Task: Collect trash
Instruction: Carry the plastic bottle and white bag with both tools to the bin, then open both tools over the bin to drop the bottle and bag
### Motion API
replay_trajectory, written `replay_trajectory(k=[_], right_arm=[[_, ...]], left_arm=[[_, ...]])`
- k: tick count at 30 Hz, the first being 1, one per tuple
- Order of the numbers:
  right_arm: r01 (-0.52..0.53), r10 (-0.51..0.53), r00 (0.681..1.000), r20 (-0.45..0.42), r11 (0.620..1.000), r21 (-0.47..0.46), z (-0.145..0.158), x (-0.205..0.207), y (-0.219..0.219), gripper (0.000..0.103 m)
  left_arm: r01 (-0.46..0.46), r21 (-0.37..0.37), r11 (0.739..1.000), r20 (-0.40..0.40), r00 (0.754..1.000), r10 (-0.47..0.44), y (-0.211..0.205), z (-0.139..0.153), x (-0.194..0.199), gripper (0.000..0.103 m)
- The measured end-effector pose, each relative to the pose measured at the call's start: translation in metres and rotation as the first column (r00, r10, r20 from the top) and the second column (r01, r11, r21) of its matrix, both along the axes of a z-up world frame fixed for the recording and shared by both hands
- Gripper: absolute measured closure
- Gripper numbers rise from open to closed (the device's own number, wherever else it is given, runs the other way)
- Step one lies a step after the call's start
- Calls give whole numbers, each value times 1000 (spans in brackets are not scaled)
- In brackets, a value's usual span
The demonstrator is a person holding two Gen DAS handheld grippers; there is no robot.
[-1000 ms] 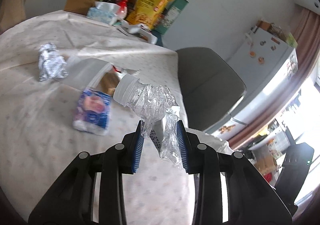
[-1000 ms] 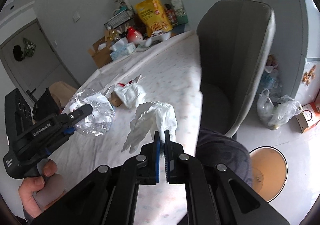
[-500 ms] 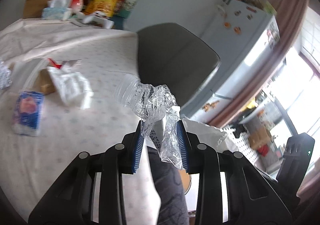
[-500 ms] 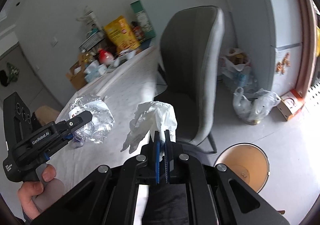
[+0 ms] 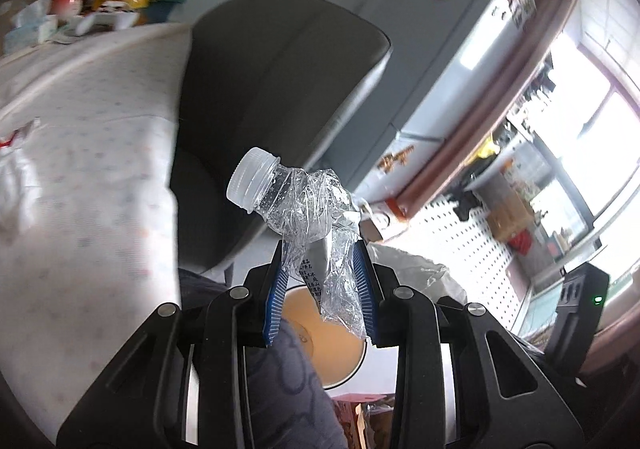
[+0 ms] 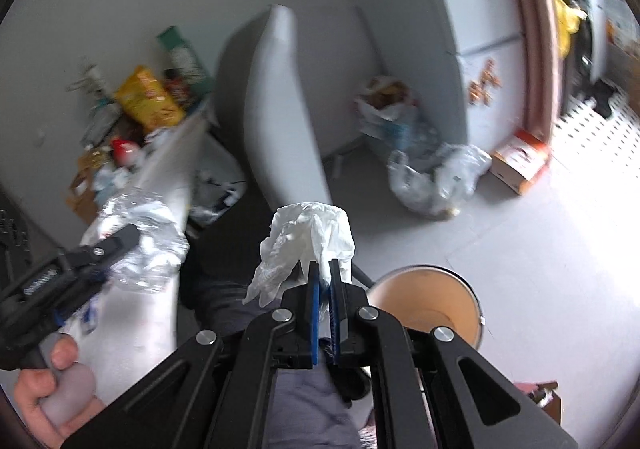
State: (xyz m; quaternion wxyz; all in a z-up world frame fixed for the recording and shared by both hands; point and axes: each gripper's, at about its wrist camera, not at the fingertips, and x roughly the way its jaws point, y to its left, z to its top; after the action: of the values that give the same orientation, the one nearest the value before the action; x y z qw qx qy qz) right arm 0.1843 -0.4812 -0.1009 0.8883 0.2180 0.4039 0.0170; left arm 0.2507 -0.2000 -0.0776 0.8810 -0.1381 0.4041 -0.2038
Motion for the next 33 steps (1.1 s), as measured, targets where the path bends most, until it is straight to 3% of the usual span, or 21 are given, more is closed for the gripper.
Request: replay_trajectory(k=[3,6,8,9,15,21,22,23,25,28,33], right_arm=[[45,-45,998,-45,999,3,-23,6,-18,95],[81,-71,989,-128,994,73,-59,17,-38,90],[107,-89,981,-174,989,99,-76,18,-48,33],[127,-107,978,-179,986,104,-81,16,-51,29],[204,-184,966,-181,974,97,-88,2,-75,31],[293,-283,950,-129,954,61,-62,-17,-107,27],[304,-297,948,-119,951,53,-58,-21,-110,25],[312,-306,945,-113,949,47,-56,-20,-114,24],[326,-321,942,-98,945,34,-50,-24,-120,23],[331,-327,941,-88,943,31,-46,-26,-123,22],[313,-310,948,-75,949,37,-40,-23,-111,16]], left_arm=[[23,16,1000,-23,999,-22,-16,-8,10,71],[47,31,998,-47,998,-45,-31,-16,17,71],[67,39,997,-70,995,-64,-40,-22,21,71],[73,41,996,-76,995,-70,-42,-24,23,71],[126,56,991,-131,984,-117,-69,-40,31,71],[217,69,974,-188,961,-201,-105,-57,28,69],[243,64,968,-212,951,-225,-112,-62,28,63],[253,55,966,-226,945,-235,-116,-65,29,40],[231,50,972,-223,951,-215,-115,-68,29,14],[200,49,979,-200,962,-187,-106,-61,26,7],[167,38,985,-156,975,-160,-81,-37,21,6]])
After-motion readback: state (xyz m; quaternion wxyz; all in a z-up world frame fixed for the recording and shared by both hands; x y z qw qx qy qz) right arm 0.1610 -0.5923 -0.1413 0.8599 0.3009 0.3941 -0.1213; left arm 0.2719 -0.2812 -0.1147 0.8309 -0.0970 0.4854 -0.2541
